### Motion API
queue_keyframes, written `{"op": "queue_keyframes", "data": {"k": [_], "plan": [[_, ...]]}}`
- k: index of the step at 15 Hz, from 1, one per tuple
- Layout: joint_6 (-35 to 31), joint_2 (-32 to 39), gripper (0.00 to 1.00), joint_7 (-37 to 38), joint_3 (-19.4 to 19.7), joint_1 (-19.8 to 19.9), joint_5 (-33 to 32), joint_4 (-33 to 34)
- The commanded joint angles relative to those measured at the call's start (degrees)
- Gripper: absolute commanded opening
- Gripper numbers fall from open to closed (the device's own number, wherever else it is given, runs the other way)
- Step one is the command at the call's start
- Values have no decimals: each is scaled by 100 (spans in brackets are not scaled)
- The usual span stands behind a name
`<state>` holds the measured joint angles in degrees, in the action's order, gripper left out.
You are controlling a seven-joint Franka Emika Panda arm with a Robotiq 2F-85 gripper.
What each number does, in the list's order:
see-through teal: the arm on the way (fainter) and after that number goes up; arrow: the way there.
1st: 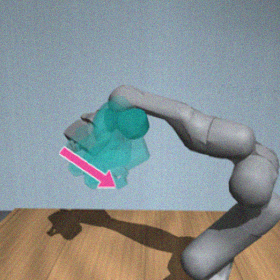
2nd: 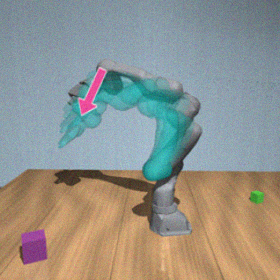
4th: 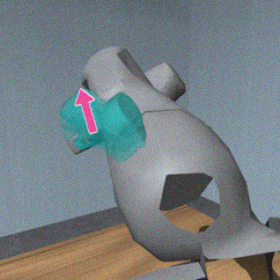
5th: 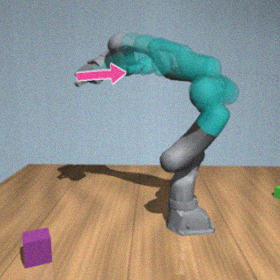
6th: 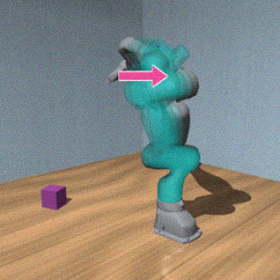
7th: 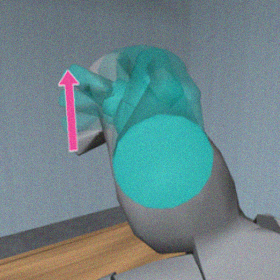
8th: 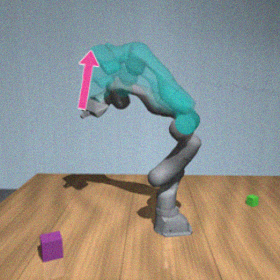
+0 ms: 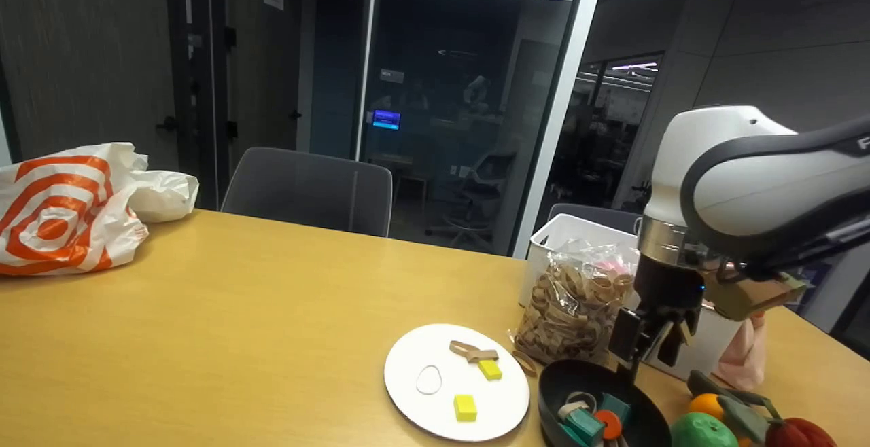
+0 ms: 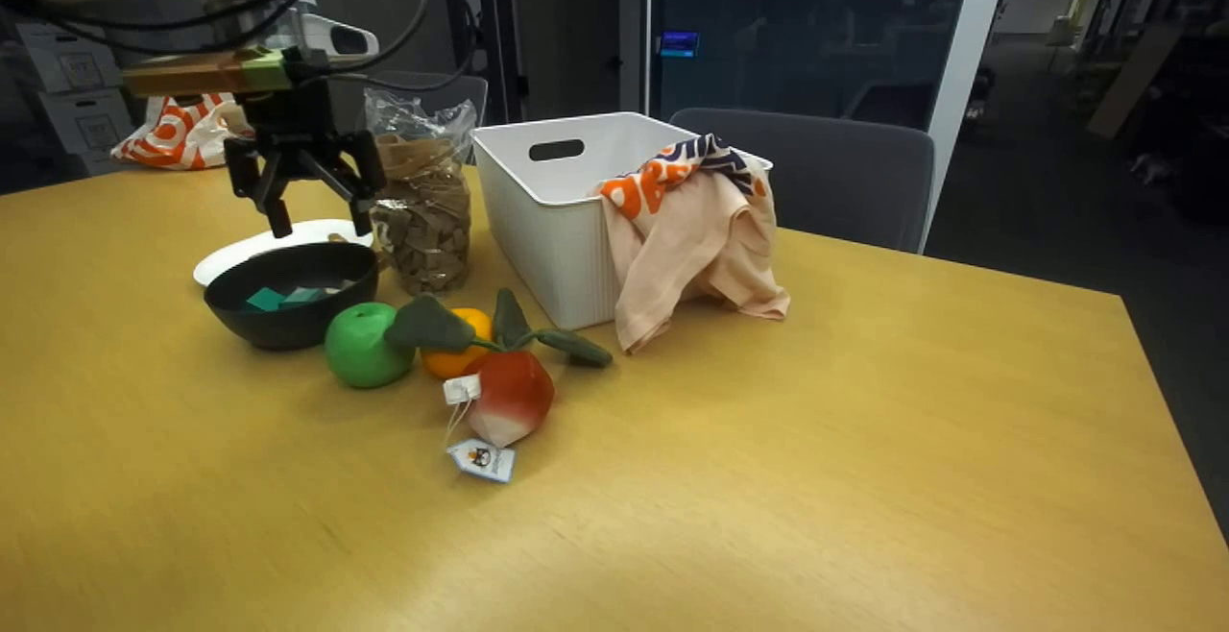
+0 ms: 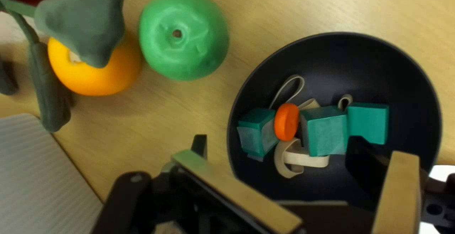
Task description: Pour the items in the black bowl onto the white plate then put the fruits and radish in the bowl.
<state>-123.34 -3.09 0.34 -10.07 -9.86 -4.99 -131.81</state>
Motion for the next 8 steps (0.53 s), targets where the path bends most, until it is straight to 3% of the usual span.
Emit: {"op": "queue_keyframes", "data": {"k": [1,6,7,8], "plan": [[57,498,100,-135,158,159,-8,620],[136,313,100,-933,282,331,976,682],[27,508,100,-580,274,288,615,628],[38,473,100,-707,284,307,755,649]]}}
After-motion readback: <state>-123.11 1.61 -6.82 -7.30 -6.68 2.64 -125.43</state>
